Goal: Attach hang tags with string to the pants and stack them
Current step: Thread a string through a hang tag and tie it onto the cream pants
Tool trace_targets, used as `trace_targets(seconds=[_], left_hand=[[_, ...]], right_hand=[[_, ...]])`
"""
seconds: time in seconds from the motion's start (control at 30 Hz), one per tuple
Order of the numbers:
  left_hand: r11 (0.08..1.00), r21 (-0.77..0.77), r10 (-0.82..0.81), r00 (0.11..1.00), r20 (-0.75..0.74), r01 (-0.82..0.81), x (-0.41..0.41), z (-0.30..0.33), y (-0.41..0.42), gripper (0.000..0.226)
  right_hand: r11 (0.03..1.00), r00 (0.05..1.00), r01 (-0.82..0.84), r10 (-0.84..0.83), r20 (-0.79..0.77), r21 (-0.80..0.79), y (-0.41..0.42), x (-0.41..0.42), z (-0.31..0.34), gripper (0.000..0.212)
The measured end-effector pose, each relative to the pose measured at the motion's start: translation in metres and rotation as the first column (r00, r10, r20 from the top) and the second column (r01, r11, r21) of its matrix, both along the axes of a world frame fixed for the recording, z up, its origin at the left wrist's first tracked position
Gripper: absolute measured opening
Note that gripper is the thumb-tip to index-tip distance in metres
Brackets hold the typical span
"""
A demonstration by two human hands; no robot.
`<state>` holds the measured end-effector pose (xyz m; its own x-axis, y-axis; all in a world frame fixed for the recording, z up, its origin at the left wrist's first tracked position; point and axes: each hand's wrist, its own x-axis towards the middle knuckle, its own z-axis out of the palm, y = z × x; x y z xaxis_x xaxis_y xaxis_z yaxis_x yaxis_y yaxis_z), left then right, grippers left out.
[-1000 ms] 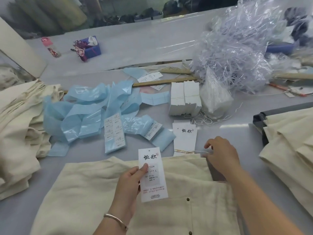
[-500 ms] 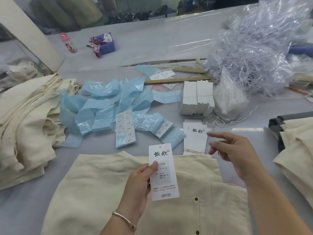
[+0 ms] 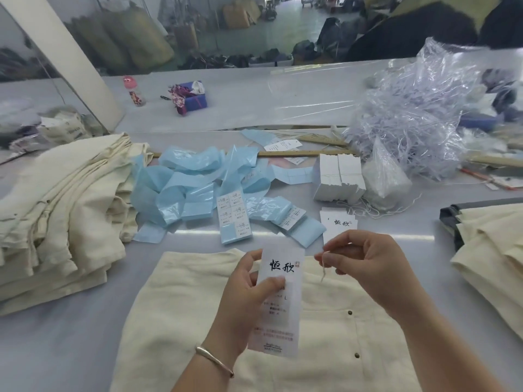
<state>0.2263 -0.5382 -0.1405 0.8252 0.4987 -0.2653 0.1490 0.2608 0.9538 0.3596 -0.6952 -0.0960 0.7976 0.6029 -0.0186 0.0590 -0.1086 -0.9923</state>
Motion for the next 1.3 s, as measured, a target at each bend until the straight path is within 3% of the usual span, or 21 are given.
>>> trace_targets(seconds=[0.13,0.27,0.47,0.57,0.73,0.8,0.97,1.2,1.3], left_hand=[[1.0,0.028,-0.002,0.997,0.079,0.0,-0.025,0.013,0.008,0.012],[0.993,0.107,0.034,0.997,0.07,-0.041,-0.048,0.02,0.018,0.019],[0.99,0.114,0.078,0.994,0.083,-0.087,-0.07,0.022,0.035,0.017],[0.984,0.121,0.122,0.989,0.088,-0.132,-0.079,0.023,0.045,0.015],[0.978,0.136,0.145,0.984,0.104,-0.158,-0.097,0.023,0.062,0.016],[0.972,0.174,0.144,0.985,0.099,-0.159,-0.104,0.022,0.067,0.017],[0.937,0.304,0.154,0.985,0.08,-0.172,-0.118,0.021,0.077,0.015],[0.882,0.42,0.184,0.976,0.113,-0.215,-0.134,0.024,0.086,0.014],[0.87,0.45,0.165,0.979,0.121,-0.202,-0.141,0.025,0.09,0.016]], right_hand=[[0.994,0.998,0.056,-0.056,-0.001,0.089,0.017,-0.036,0.011,0.01],[0.968,0.99,0.096,-0.069,-0.124,0.231,0.041,-0.07,0.018,0.016],[0.951,0.977,0.088,-0.024,-0.213,0.297,0.069,-0.101,0.014,0.02],[0.969,0.986,0.069,-0.03,-0.165,0.236,0.08,-0.113,0.011,0.021],[0.987,0.96,0.159,-0.155,0.235,0.001,0.096,-0.128,0.001,0.011],[0.993,0.966,0.114,-0.118,0.229,0.029,0.102,-0.134,-0.001,0.012],[0.988,0.999,-0.009,0.014,-0.031,0.156,0.12,-0.154,-0.001,0.014],[0.98,0.955,0.055,0.005,0.297,-0.193,0.141,-0.169,-0.006,0.014],[0.967,0.939,0.051,0.038,0.341,-0.248,0.15,-0.173,-0.004,0.019]])
